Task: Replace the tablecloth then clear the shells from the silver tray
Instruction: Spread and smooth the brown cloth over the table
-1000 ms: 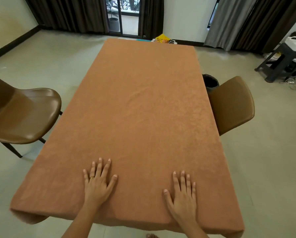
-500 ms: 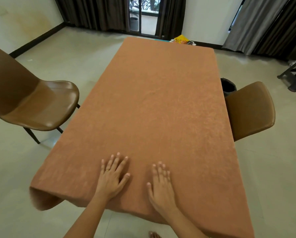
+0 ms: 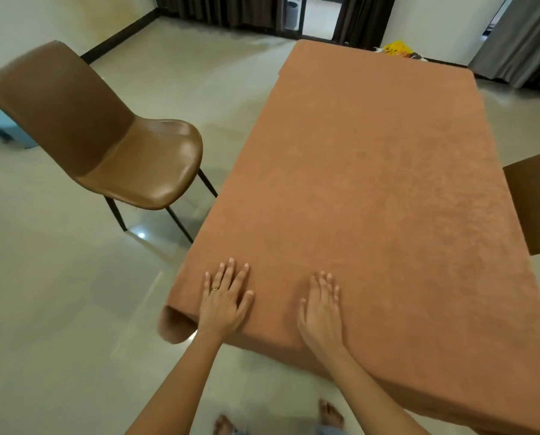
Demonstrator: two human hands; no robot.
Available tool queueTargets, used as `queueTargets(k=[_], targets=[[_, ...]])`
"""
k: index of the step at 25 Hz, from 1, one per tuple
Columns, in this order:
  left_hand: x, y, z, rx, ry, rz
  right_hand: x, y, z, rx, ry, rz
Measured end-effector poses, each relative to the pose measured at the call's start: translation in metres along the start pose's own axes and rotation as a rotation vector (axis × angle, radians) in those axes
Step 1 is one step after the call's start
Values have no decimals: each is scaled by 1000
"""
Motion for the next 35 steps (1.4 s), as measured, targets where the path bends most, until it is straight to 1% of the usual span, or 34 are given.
queueTargets(k=[2, 3, 4, 7, 11, 13, 14, 17, 19, 21, 23, 25, 27, 30, 32, 35], targets=[[27, 2, -6, 28, 7, 91, 68, 5, 22, 30, 60, -109], [39, 2, -9, 53, 23, 134, 94, 6, 32, 49, 54, -148], [43, 4, -11, 76, 43, 171, 105, 7, 37, 54, 18, -170], [70, -2, -21, 85, 32, 201, 120, 3, 43, 30, -52, -162], [92, -7, -29, 125, -29, 221, 116, 2, 40, -11, -39, -163], [107, 4, -33, 179, -38, 272, 125, 1, 42, -36, -43, -125], [114, 14, -36, 203, -17, 324, 136, 3, 43, -64, -50, -76], [128, 54, -51, 296, 77, 503, 189, 50, 42, -160, 2, 76], [136, 70, -57, 337, 57, 608, 225, 96, 49, -132, 70, 94], [145, 71, -60, 361, -6, 690, 247, 124, 63, -91, 52, 100], [163, 73, -66, 404, -56, 697, 261, 128, 79, -32, -9, 103], [178, 80, -78, 481, -96, 712, 271, 126, 84, -43, -54, 88], [190, 91, -90, 534, -179, 752, 274, 125, 87, -2, -81, 86], [200, 107, -106, 557, -250, 814, 277, 123, 88, 15, -75, 90], [205, 133, -110, 567, -282, 828, 281, 141, 78, 28, -5, 171], [207, 167, -111, 500, -263, 816, 283, 186, 66, -37, 68, 235]])
Point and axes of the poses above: each hand's wrist, its own y-axis towards the middle knuckle, its own z-axis out of the palm, x = y × z, the point moved 2 cm from there along y, towards the middle knuckle, and after that the axes turned 15 degrees about z, right-handed, at the moved point
